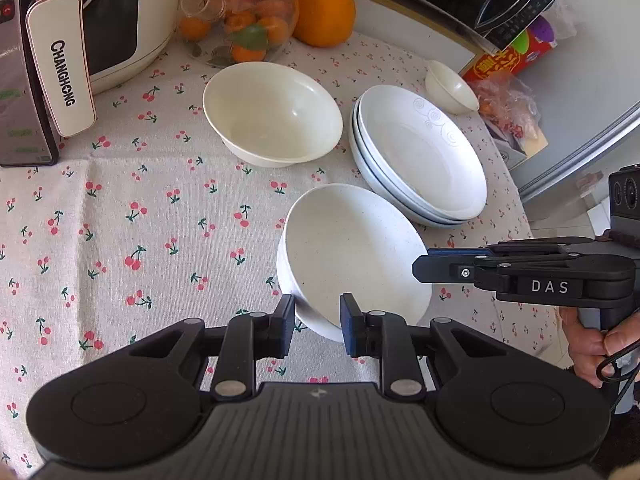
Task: Organize plates and bowls
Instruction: 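Carry the held white bowl back and lower it beside the plate stack, then open the right tool to release the white bowl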
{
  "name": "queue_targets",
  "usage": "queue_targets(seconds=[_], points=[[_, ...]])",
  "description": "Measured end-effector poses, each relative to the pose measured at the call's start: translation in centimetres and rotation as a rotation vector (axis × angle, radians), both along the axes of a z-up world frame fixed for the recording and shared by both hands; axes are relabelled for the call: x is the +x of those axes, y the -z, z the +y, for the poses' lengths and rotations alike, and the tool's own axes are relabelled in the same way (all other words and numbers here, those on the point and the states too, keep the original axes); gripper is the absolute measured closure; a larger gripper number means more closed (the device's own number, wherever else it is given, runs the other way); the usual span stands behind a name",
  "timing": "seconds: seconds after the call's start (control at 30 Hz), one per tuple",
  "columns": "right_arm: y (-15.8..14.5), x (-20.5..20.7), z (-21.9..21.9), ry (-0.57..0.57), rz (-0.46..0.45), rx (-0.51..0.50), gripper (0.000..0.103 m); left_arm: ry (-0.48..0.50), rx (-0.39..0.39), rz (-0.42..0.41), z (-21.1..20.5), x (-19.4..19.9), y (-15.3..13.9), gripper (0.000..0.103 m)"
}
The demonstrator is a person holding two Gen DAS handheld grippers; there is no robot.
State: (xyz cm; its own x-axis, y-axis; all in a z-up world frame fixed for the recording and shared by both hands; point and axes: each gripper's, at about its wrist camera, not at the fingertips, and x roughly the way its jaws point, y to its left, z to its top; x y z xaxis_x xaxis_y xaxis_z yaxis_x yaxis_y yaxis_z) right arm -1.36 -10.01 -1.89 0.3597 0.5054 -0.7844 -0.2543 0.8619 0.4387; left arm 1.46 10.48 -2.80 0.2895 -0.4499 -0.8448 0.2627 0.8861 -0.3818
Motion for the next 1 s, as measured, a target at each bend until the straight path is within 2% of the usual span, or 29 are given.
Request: queue_targets(seconds=[0.2, 0.47, 0.53, 0.67, 0.77, 0.83, 0.9, 0.97, 1.0], points=[[0.2, -0.1, 0.3, -0.023, 0.002, -0.003, 0.085, -0.003, 0.016, 0.02, 0.0, 0.0, 0.1, 0.083], [-0.1, 0.0, 0.0, -0.017, 0.007, 0.014, 0.084, -0.007, 0.01, -0.002, 0.0, -0.1, -0.4, 0.076], [-0.3, 0.1, -0.2, -0.014, 0.007, 0.025, 0.076, -0.01, 0.006, -0.009, 0.1, -0.1, -0.6, 0.074], [-0.6, 0.2, -0.5, -0.009, 0.0, 0.035, 0.075, -0.027, -0.008, -0.019, 0.2, -0.1, -1.0, 0.069], [-1.0, 0.3, -0.7, -0.002, -0.015, 0.035, 0.074, -0.044, -0.009, -0.039, 0.5, 0.0, -1.5, 0.062], [-1.3, 0.4, -1.0, 0.007, -0.031, 0.042, 0.067, -0.063, -0.011, -0.056, 0.7, 0.0, -1.7, 0.048], [-1.9, 0.6, -1.3, 0.014, -0.052, 0.049, 0.064, -0.088, -0.015, -0.072, 0.9, 0.3, -1.9, 0.04], [-2.6, 0.9, -1.6, 0.019, -0.086, 0.059, 0.056, -0.114, -0.018, -0.09, 1.0, 0.6, -2.0, 0.034], [-3.0, 1.1, -1.7, 0.025, -0.11, 0.066, 0.049, -0.135, -0.017, -0.104, 1.1, 0.8, -2.0, 0.028]])
